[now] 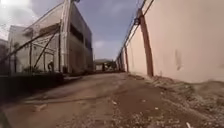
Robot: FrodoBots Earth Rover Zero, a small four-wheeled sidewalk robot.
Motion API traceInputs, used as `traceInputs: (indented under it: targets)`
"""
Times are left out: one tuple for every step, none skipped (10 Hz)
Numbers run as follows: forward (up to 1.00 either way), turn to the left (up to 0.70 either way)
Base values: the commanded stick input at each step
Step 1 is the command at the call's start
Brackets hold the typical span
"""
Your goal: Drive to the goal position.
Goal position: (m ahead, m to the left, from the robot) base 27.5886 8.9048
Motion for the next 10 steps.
traceInputs:
  targets:
    - [0.7, 0.01]
    - [0.7, 0.01]
    - [0.7, 0.01]
    - [0.7, 0.01]
    - [0.7, 0.01]
    - [0.7, 0.01]
    - [0.7, 0.01]
    - [0.7, 0.04]
    - [0.7, 0.13]
    - [0.7, 0.24]
